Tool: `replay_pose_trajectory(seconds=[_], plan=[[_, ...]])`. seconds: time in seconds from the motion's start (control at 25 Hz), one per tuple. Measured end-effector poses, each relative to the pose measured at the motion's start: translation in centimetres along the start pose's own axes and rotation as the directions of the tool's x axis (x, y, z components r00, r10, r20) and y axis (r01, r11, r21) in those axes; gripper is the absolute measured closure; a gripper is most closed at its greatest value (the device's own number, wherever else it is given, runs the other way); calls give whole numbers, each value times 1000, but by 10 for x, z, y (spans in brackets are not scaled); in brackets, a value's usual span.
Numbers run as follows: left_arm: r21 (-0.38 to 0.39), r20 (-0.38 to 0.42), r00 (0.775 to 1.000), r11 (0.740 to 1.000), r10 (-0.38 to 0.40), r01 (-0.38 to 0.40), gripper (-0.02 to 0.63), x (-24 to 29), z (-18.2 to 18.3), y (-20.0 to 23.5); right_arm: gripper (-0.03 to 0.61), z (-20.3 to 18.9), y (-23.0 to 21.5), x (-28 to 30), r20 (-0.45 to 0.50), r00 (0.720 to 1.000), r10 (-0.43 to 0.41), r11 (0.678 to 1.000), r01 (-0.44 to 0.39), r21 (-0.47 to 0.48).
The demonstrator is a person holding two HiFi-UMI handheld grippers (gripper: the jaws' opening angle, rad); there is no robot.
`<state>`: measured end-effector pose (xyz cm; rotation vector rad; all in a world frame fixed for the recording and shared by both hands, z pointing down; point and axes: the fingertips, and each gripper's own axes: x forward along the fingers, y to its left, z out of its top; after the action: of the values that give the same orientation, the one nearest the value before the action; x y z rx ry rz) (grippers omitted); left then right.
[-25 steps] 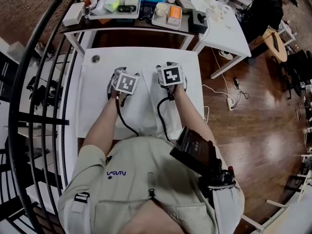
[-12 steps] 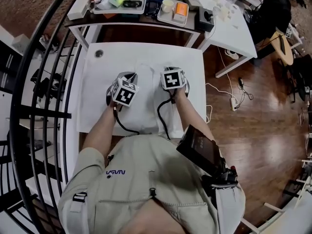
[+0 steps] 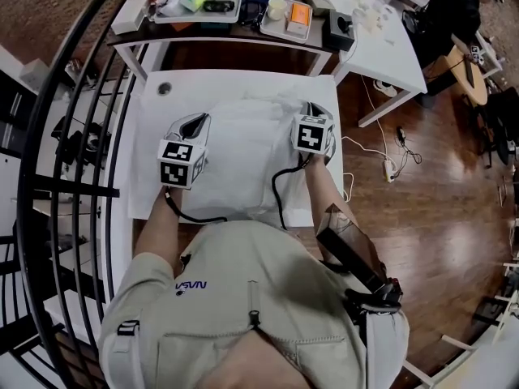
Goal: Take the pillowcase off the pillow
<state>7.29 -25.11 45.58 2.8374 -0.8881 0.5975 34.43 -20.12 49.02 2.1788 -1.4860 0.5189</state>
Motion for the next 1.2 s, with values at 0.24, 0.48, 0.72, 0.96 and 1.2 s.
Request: replay_pose_trajectory(seconds=[0.24,0.48,0.72,0.96,1.2], plan=[[-40,-19,1000,999,-1,0,601,11,-15,8,569,-22,-28,5,-53,994,-94,995,96,32],[-32,-124,992,999,-18,14,600,55,-61,8,568,-63,-25,30,-118,993,-11,997,20,72],[151,-132,990,988,47,-26,508,70,-42,-2,417,-41,-17,12,13,989,147,975,-147,169],[102,17,1000,995,-9,7,444,26,-15,-26,417,-35,-9,-39,130,983,126,969,-150,197],[12,20,984,984,-178,178,390,-10,-37,-78,417,-62,12,-97,128,988,81,974,-106,202]])
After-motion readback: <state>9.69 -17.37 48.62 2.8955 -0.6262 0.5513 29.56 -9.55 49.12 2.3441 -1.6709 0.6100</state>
